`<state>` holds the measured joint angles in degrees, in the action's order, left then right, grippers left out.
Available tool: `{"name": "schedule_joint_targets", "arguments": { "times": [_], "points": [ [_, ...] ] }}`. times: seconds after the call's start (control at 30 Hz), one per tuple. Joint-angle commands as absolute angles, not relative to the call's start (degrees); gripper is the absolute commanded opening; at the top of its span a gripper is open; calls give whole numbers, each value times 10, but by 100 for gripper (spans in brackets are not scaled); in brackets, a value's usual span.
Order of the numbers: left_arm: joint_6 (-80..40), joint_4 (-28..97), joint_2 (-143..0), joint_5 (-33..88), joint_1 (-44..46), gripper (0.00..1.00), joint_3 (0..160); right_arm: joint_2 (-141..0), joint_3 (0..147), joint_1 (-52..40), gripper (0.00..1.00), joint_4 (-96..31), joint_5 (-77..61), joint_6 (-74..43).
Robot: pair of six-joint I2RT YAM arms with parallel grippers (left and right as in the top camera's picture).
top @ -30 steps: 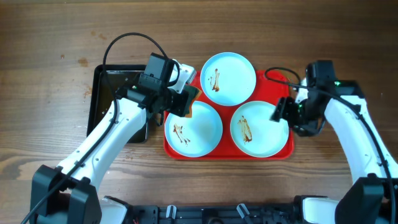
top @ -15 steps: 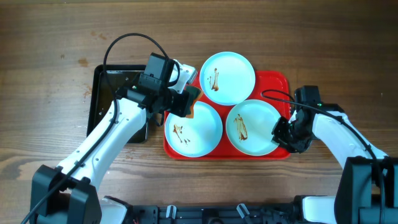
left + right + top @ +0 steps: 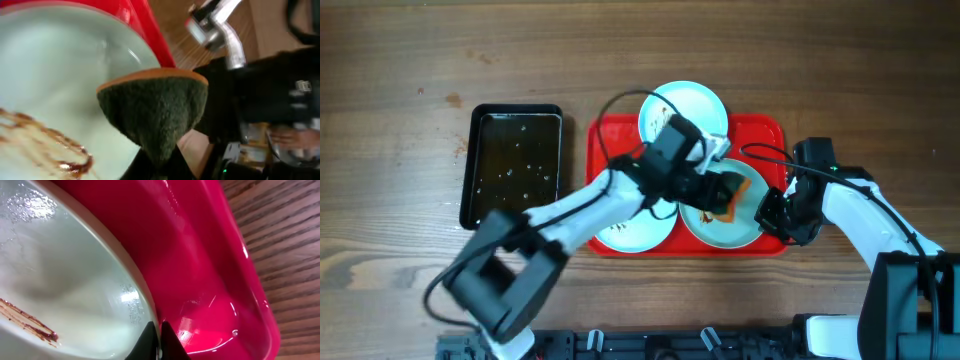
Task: Clean dirty plates on tray and stack at the side
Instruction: 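Scrub the right plate with the sponge while the right gripper holds it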
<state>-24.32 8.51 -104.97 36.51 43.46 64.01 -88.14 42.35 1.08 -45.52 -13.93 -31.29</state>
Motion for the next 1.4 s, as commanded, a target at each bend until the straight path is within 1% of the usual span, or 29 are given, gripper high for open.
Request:
{"name": "schedule_joint_targets", "arguments": {
  "times": [0.0, 0.13, 0.17, 0.23, 0.33, 0.4, 0.47, 0.5, 0.57, 0.63, 0.67, 0.77, 0.9, 1.0, 1.03, 1.1, 1.2, 1.37],
  "points": [
    [-446, 38, -1105, 381, 442, 4, 645, -888, 422, 12, 4, -459, -134, -321],
    [-515, 20, -1141, 345, 445, 4, 645, -888, 422, 11, 4, -459, -134, -319],
    [-530, 5, -1151, 338, 448, 4, 645, -888, 422, 12, 4, -459, -134, -319],
    [-569, -63, -1184, 342, 464, 4, 645, -888, 422, 12, 4, -460, -134, -319],
    [-590, -127, -1217, 349, 499, 4, 645, -888, 422, 11, 4, -463, -134, -319],
    [-574, -135, -1227, 350, 515, 4, 645, -888, 422, 12, 4, -466, -134, -319],
    [-523, -81, -1227, 350, 518, 4, 645, -888, 422, 12, 4, -469, -134, -317],
    [-496, -20, -1227, 330, 512, 4, 645, -888, 422, 12, 4, -471, -134, -316],
    [-436, 104, -1227, 260, 489, 4, 645, -888, 422, 12, 4, -471, -134, -317],
    [-406, 153, -1227, 204, 469, 4, 645, -888, 422, 11, 4, -471, -134, -317],
    [-389, 168, -1227, 158, 454, 4, 645, -888, 422, 12, 4, -471, -134, -316],
    [-364, 170, -1227, 105, 437, 4, 649, -888, 422, 12, 4, -473, -134, -314],
    [-347, 195, -1227, -51, 435, 4, 691, -888, 422, 12, 4, -478, -134, -314],
    [-347, 211, -1227, -97, 436, 4, 718, -888, 422, 11, 4, -481, -134, -313],
    [-344, 212, -1227, -77, 436, 4, 731, -888, 422, 11, 4, -481, -134, -312],
    [-331, 215, -1227, 15, 439, 4, 761, -888, 422, 11, 4, -481, -134, -313],
    [-332, 208, -1227, 111, 448, 4, 775, -888, 422, 11, 4, -483, -135, -312],
    [-317, 162, -1227, 234, 473, 4, 775, -888, 422, 11, 4, -487, -136, -310]
  ]
}}
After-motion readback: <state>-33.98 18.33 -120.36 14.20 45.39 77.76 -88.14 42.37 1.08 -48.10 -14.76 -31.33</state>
